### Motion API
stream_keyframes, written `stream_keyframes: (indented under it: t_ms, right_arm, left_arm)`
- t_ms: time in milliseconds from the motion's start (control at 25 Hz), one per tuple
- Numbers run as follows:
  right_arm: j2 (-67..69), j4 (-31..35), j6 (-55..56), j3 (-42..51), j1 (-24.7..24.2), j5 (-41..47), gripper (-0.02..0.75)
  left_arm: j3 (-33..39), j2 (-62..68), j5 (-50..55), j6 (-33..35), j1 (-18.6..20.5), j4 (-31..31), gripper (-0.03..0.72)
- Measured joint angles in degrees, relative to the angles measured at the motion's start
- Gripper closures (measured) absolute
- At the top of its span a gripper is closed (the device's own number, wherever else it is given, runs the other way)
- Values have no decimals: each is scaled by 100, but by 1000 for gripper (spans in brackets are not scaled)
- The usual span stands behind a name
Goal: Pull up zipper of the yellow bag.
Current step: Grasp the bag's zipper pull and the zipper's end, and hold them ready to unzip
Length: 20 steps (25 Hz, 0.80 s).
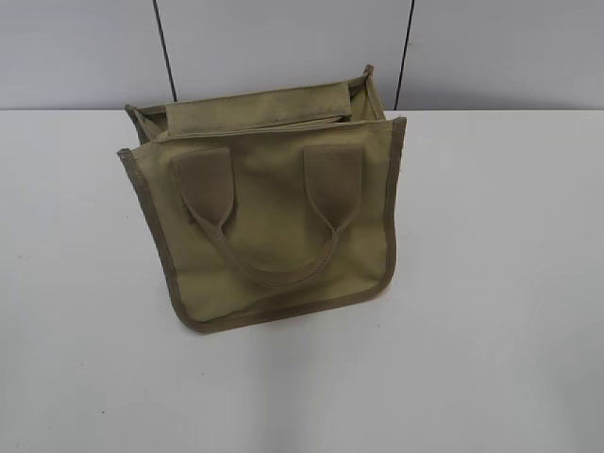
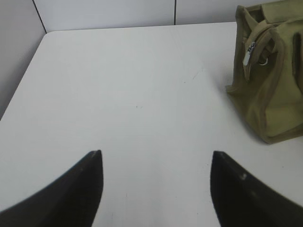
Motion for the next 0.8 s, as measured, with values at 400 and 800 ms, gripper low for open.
stream_keyframes:
  t_ms: [400, 800]
  right_arm:
    - [0, 0, 0, 0, 0, -2, 174]
    - [0, 0, 0, 0, 0, -2, 174]
  left_arm:
    - [0, 0, 0, 0, 0, 0, 158]
    - [0, 0, 0, 0, 0, 0, 159]
